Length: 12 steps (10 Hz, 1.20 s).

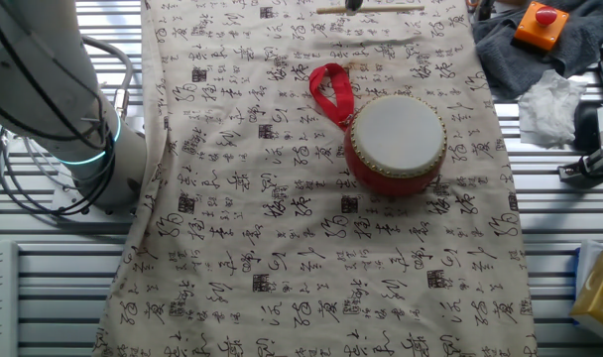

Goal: Play the drum

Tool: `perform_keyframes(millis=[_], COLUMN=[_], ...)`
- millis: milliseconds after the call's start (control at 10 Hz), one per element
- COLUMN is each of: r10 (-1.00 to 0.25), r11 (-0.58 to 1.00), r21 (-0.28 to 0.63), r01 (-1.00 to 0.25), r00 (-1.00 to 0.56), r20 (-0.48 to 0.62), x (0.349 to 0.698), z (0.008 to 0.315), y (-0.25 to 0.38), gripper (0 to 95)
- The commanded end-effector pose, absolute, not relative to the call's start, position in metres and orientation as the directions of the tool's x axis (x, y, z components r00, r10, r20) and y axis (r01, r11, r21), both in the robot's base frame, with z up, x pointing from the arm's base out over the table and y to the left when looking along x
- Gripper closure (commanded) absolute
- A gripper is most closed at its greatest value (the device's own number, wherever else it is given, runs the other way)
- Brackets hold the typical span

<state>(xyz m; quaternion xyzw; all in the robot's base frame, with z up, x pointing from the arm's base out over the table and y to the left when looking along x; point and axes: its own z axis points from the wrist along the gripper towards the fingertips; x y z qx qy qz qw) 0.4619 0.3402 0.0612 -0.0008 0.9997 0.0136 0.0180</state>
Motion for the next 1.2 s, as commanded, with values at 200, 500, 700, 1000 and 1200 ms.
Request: perform_keyframes(millis=[200,500,700,1000,1200], r10=[0.000,-0.012,-0.020,-0.026,-0.028], r11=[1.000,1.000,0.999,0.999,0.999], r21=[0.028,0.027,0.025,0.022,0.022], r01=[-0.001,-0.014,-0.022,-0.027,-0.029], r00=[-0.999,-0.998,-0.998,-0.997,-0.997], r20=[-0.044,-0.061,-0.064,-0.068,-0.072], x=[0.462,0.460,0.459,0.459,0.458], z=[0.053,0.039,0.034,0.027,0.023], y=[0.340,0.340,0.341,0.341,0.342], gripper=[95.0,95.0,95.0,95.0,95.0])
